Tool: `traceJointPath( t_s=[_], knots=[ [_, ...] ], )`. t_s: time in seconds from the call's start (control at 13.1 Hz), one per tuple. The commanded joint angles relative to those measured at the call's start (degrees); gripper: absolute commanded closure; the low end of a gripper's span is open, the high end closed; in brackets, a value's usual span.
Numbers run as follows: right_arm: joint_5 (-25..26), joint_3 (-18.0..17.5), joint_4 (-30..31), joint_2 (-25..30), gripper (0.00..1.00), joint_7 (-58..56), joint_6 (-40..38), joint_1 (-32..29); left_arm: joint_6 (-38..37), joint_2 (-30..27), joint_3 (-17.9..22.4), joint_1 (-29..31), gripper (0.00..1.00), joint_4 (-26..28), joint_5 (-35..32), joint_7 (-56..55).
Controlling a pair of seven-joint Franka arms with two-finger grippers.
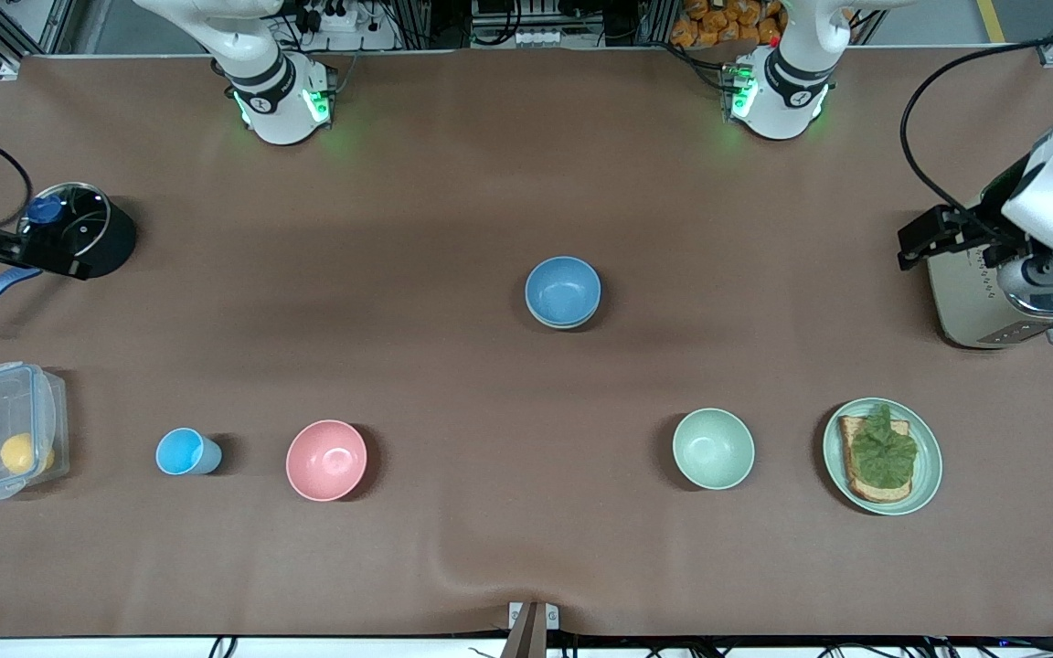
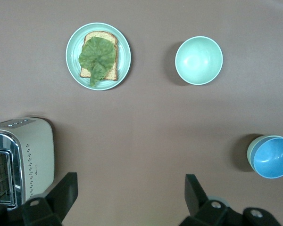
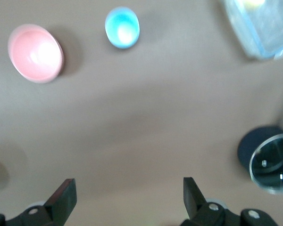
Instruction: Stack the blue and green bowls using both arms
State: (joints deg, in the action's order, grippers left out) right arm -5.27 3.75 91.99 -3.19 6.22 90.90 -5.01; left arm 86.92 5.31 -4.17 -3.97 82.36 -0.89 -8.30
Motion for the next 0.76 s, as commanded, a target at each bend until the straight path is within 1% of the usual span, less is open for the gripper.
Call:
traceJointPath(
  t_s=[0.0,0.15,0.46,0.69],
  knots=[
    [0.9,-4.1,0.9,3.4,0.0,-0.4,3.5,-1.7,-0.3,-3.6,1.3,-0.8,0.0,4.6,0.8,1.7],
    [1.1,-6.1,2.3,5.0,0.0,-0.1,4.7,-1.5,-0.3,-4.4,1.7,-0.7,0.0,5.8,0.8,1.8],
    [1.0,-5.7,2.8,5.2,0.0,0.0,5.5,1.0,0.2,-3.9,2.0,-0.2,0.0,5.2,1.3,1.8],
    [0.9,-5.7,2.8,5.0,0.0,-0.1,6.0,1.1,0.4,-3.8,2.1,-0.6,0.0,4.7,0.8,0.7]
  ],
)
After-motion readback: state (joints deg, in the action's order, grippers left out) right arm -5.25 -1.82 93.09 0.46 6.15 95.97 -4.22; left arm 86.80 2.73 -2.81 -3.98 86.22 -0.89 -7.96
